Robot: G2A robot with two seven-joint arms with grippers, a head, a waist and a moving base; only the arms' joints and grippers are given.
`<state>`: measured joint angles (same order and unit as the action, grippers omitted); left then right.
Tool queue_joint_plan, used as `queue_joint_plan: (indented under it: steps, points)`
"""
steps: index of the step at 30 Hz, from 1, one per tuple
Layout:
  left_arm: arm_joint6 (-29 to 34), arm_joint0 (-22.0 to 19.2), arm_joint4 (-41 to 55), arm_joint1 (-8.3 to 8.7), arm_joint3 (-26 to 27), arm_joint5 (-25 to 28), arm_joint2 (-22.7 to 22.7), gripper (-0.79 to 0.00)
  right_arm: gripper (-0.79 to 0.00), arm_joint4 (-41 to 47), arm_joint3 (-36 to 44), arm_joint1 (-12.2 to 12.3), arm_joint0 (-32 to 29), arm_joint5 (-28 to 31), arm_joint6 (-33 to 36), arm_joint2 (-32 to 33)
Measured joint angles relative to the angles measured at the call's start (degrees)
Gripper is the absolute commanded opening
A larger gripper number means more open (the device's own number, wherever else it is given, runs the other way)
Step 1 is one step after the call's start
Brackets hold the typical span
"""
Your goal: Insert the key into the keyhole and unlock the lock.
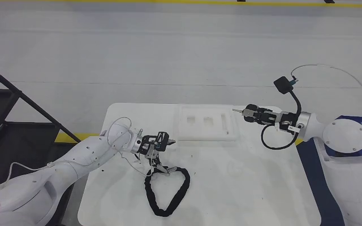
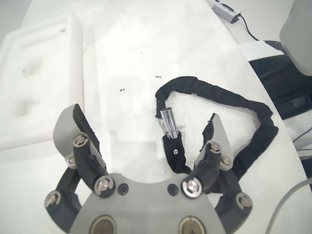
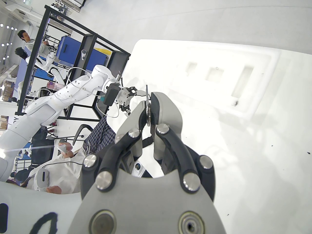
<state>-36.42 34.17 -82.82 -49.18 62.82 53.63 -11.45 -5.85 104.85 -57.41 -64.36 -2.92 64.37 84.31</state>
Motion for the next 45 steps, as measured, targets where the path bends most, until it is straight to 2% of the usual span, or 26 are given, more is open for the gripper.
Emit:
queue_joint_plan:
  steps: [8, 13, 19, 29, 31, 32, 33, 36, 38, 40, 41, 45]
  points:
    - [-2.9, 8.4, -0.7, 4.31, 4.2, -10.6, -2.9, 0.000, -0.785, 0.0, 0.0, 0.0, 0.0, 0.0, 0.0, 0.0]
    - [-3.4, 11.8, -3.3, 5.74, 6.3, -15.2, -3.9, 0.000, -0.785, 0.0, 0.0, 0.0, 0.0, 0.0, 0.0, 0.0]
    - [-1.5, 13.6, -3.4, 5.15, 5.7, -16.1, -4.6, 0.000, -0.785, 0.0, 0.0, 0.0, 0.0, 0.0, 0.0, 0.0]
    - [1.3, 14.4, -4.3, 2.74, 3.4, -16.8, -5.5, 0.000, -0.785, 0.0, 0.0, 0.0, 0.0, 0.0, 0.0, 0.0]
    - [1.1, 14.5, -4.8, 2.37, 3.0, -17.3, -5.6, -0.132, -0.785, 0.0, 0.0, 0.0, 0.0, 0.0, 0.0, 0.0]
    - [0.9, 14.6, -5.0, 2.16, 2.7, -17.4, -5.7, -0.256, -0.785, 0.0, 0.0, 0.0, 0.0, 0.0, 0.0, 0.0]
    - [0.7, 14.6, -5.2, 2.02, 2.5, -17.5, -5.8, -0.416, -0.785, 0.0, 0.0, 0.0, 0.0, 0.0, 0.0, 0.0]
    - [0.3, 14.8, -6.0, 1.60, 1.9, -17.3, -6.1, -0.446, -0.785, 0.0, 0.0, 0.0, 0.0, 0.0, 0.0, 0.0]
    - [0.2, 14.9, -6.4, 1.32, 1.5, -17.3, -6.3, -0.560, -0.785, 0.0, 0.0, 0.0, 0.0, 0.0, 0.0, 0.0]
    - [0.1, 15.0, -6.7, 1.10, 1.1, -17.3, -6.6, -0.739, -0.785, 0.0, 0.0, 0.0, 0.0, 0.0, 0.0, 0.0]
    - [0.0, 15.1, -6.8, 0.96, 0.8, -17.3, -6.7, -0.785, -0.785, 0.0, 0.0, 0.0, 0.0, 0.0, 0.0, 0.0]
    - [-0.2, 15.2, -6.9, 0.55, 0.1, -16.9, -7.3, -0.785, -0.785, 0.0, 0.0, 0.0, 0.0, 0.0, 0.0, 0.0]
